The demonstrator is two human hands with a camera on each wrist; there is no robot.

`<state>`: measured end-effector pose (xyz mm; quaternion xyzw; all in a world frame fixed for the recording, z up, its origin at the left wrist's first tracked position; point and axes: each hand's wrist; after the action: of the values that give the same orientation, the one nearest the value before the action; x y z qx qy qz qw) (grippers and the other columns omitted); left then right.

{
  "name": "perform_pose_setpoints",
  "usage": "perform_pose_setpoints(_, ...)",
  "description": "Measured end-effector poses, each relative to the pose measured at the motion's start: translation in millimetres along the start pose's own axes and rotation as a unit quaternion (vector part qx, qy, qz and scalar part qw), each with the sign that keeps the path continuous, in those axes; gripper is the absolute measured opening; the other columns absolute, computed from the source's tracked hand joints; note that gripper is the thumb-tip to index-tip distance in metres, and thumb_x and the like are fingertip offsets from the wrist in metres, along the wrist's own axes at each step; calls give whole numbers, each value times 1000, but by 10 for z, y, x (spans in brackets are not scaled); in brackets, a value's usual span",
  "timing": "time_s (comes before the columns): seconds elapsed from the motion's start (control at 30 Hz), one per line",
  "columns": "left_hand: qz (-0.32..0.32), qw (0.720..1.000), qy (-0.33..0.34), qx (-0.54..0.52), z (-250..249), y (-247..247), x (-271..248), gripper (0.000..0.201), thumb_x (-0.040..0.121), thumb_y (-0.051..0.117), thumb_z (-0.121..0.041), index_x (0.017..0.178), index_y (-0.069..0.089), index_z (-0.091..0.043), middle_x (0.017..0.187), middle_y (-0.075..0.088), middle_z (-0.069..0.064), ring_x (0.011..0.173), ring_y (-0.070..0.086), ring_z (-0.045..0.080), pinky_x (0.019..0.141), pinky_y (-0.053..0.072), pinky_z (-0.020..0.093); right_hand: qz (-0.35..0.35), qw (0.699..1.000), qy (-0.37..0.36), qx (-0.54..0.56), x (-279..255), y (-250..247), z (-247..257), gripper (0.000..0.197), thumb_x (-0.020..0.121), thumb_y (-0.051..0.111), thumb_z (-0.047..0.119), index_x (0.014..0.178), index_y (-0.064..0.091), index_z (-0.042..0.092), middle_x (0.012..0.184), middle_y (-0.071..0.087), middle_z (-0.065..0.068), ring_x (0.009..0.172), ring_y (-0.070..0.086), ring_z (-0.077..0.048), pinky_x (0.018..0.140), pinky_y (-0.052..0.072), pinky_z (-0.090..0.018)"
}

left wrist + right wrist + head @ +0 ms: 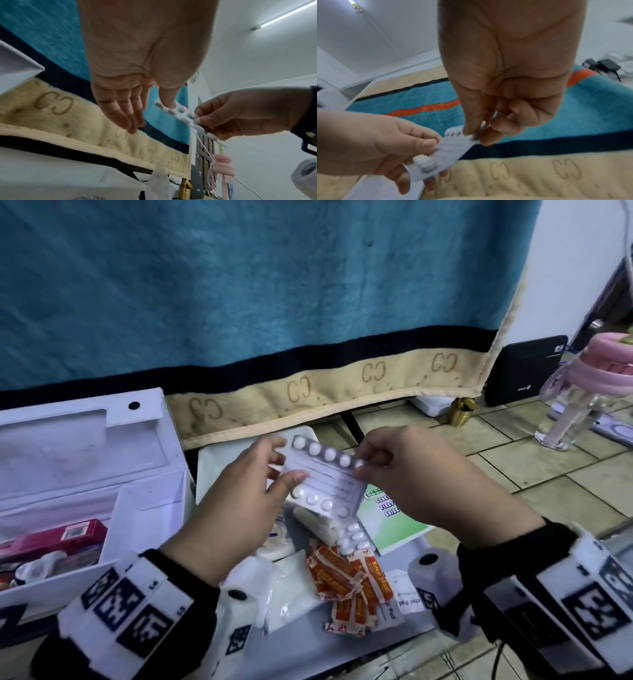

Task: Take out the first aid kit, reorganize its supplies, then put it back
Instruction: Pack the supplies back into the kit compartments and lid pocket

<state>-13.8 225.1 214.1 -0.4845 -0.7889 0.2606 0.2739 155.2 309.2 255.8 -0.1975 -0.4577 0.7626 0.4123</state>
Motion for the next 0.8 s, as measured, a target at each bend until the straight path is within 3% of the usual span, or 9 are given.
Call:
perform_pose_setpoints(0.07,-17,1000,18,4,18,-6,-11,9,91,58,-28,98,55,-24,86,66,-6,79,63,11,73,51,36,11,1000,-3,27,62,44,-19,10,81,70,28,77,61,28,67,59,10,55,52,-7,50,40,-23)
perform_pose_setpoints(0.17,-48,998,8,27,77,-33,-49,8,91,58,-25,86,55,-20,71,63,0,67,61,18,67,51,41,49,997,43,-42,238,154,-195,18,76,76,31,89,65,25,82,67,3,70,62,-15,63,47,-25)
perform_pose_setpoints(0.27,-64,997,-15,43,130,-90,-104,8,92,56,-24,86,54,-19,65,58,-2,63,58,17,63,47,36,139,970,64,-190,384,399,-379,30,80,72,31,105,67,16,106,67,-4,95,63,-23,77,49,-28)
perform_pose_setpoints(0.33,-69,996,-20,58,172,-127,-144,7,92,56,-24,87,54,-18,61,54,-4,60,54,14,57,42,32,185,956,43,-222,413,564,-415,34,79,72,29,111,66,19,112,64,-3,102,61,-23,82,50,-31)
perform_pose_setpoints(0.43,-79,994,-27,72,249,-183,-175,8,91,57,-24,88,54,-17,57,48,-6,55,47,12,55,37,31,210,953,-3,-218,437,725,-395,45,75,74,23,117,60,27,111,61,0,104,59,-21,78,45,-28)
perform_pose_setpoints(0.53,-79,994,-34,74,300,-235,-206,8,92,55,-24,89,53,-16,59,48,-5,57,47,16,61,42,35,229,950,-9,-210,463,825,-337,56,71,76,19,122,56,28,114,57,-2,104,59,-23,86,50,-32)
perform_pose_setpoints(0.7,-82,994,-28,72,345,-276,-258,9,93,54,-23,90,52,-15,61,50,-4,62,49,20,67,46,39,232,940,-13,-249,499,889,-299,42,75,72,17,116,60,20,115,57,-5,104,59,-23,88,50,-33)
perform_pose_setpoints(0.8,-83,993,-26,77,355,-269,-286,11,93,54,-23,88,51,-14,56,45,-5,57,47,14,64,43,36,236,940,-8,-246,512,895,-292,46,77,73,22,119,56,15,119,51,-8,109,55,-26,93,48,-37)
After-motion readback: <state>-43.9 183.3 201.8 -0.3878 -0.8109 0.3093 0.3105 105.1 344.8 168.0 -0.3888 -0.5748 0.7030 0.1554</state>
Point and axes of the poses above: each hand's wrist, its own x-axis towards the middle knuckle, its own y-axis out of the palm, z = x × y
